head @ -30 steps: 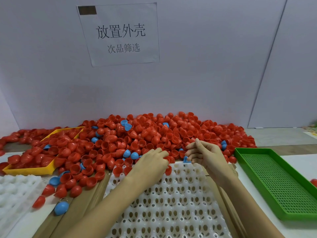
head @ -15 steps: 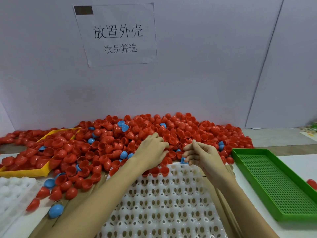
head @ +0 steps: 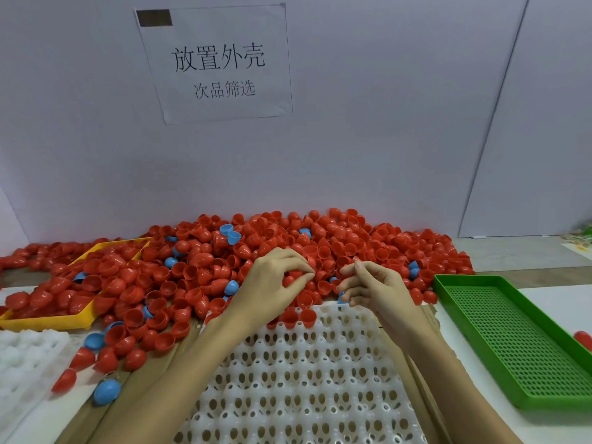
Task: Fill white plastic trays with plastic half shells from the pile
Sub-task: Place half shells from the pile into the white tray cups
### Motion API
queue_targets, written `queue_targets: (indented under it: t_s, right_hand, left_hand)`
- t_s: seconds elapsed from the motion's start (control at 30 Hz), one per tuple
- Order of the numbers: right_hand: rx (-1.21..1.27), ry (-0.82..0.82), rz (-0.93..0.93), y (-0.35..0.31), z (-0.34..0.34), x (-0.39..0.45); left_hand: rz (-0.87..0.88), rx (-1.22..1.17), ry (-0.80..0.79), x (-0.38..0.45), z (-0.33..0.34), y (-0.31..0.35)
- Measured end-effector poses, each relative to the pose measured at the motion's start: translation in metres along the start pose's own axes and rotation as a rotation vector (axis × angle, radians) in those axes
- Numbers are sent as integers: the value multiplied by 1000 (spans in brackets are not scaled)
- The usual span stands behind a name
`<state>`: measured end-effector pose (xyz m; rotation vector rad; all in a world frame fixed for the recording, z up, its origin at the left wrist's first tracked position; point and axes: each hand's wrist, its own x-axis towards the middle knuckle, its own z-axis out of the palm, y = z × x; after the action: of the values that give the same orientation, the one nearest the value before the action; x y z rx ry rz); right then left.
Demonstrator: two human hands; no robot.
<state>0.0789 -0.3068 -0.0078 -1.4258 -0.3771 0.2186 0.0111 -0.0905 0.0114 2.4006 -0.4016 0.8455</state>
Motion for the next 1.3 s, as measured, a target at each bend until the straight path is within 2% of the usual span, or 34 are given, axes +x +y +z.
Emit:
queue_targets:
  t_s: [0.07, 0.17, 0.33, 0.4, 0.6, 0.73, 1.07, 1.3]
  right_hand:
    - [15, -65, 4, -3, 4, -2]
    - [92, -199, 20, -5, 12, -6]
    - [38, -249, -12, -7, 19, -11]
    - [30, -240, -20, -8, 19, -12]
    - [26, -234, -7, -9, 23, -14]
    - [103, -216, 33, -11, 23, -13]
    - [155, -240, 49, -9, 20, -11]
    - [0, -207, -36, -8, 22, -12]
  left_hand:
    - [3, -61, 18, -7, -12, 12]
    - [10, -124, -38, -9, -22, 24]
    - [-36, -199, -200, -12, -17, 32]
    - [-80, -212, -220, -12, -15, 33]
    - [-279, -275, -187, -8, -21, 33]
    - [-385, -467, -91, -4, -29, 32]
    - [-403, -380, -126, -3, -26, 31]
    - [-472, -369, -49, -2, -18, 30]
